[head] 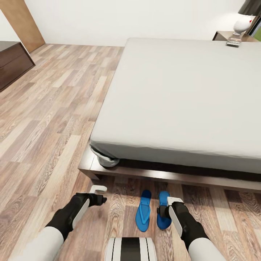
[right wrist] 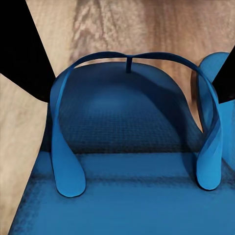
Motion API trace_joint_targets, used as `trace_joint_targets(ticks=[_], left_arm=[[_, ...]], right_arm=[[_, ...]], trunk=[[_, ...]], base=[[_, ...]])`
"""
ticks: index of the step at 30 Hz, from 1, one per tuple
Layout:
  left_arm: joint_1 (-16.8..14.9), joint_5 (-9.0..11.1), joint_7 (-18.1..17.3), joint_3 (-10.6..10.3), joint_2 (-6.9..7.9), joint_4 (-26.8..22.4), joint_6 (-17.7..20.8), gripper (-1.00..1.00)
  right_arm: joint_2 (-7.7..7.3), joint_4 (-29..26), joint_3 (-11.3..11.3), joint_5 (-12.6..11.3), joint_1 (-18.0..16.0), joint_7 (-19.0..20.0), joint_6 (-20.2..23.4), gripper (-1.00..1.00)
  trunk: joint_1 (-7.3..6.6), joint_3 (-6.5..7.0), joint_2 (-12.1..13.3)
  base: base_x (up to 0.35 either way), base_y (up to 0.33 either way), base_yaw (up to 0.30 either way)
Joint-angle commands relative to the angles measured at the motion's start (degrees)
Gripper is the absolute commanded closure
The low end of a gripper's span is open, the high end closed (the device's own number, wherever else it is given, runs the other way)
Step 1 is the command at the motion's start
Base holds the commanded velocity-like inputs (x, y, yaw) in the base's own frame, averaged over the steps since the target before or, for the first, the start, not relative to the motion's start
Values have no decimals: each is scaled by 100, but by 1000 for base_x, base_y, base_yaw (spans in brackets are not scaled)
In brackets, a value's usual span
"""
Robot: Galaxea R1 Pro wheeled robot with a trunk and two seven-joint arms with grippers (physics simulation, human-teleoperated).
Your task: In the bedroom, move the book from the bed onto either nightstand, and place the two sandals side by side next to the bed.
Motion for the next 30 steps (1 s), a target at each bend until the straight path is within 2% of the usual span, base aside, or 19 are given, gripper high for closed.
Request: trace_joint_targets(ticks=[1,6,10,12,16,30], left_arm=[[6,38,8,-18,57,-169,167,-100],[60,46,15,1,339,-1176,1313,-100],[72,25,32,0,465,-1850,2173,-100],[90,6,43,-3,499,-2117,2430,-100],[180,-3,51,-5,533,-2357,2566,-100],[261,-10,54,-7,543,-2446,2566,-100]], right_arm=[[5,-8,-14,-44,-1,-37,21,100],[8,-3,-14,-38,-1,-37,21,100],[9,0,-14,-37,-1,-40,22,100],[10,1,-14,-37,-1,-43,21,100],[11,0,17,-30,-1,-40,21,100],[-7,-46,64,32,-51,-41,-247,100]], trunk=[[-1,-4,-1],[12,-115,-8],[17,-159,-11],[17,-159,-11],[17,-159,-11],[17,-159,-11]], base=[[0,0,0],[0,0,0],[0,0,0],[0,0,0],[0,0,0],[0,0,0]])
